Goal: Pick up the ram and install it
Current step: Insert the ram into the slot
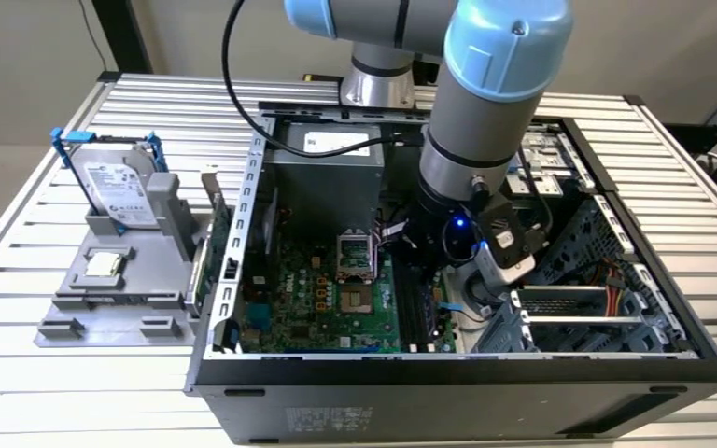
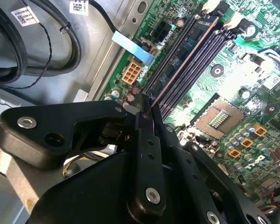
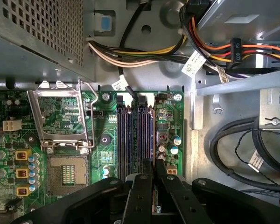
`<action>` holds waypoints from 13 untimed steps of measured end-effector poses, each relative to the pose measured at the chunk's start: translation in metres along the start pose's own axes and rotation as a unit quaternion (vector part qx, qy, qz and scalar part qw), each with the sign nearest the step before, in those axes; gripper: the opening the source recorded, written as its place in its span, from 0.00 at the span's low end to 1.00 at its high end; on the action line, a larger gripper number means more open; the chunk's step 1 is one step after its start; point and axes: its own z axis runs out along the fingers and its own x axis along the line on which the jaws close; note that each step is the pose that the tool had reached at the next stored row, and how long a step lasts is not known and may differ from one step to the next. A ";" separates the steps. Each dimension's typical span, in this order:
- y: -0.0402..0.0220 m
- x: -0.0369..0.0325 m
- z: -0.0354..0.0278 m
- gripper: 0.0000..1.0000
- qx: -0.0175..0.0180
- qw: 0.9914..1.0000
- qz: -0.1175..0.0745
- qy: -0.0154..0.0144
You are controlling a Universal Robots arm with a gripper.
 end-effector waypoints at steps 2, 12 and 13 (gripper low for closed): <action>0.0000 0.0000 0.0001 0.00 0.000 1.000 0.000 0.000; -0.0002 0.0001 0.0034 0.00 0.000 1.000 -0.003 0.000; -0.0001 0.0001 0.0035 0.00 0.000 1.000 -0.003 0.000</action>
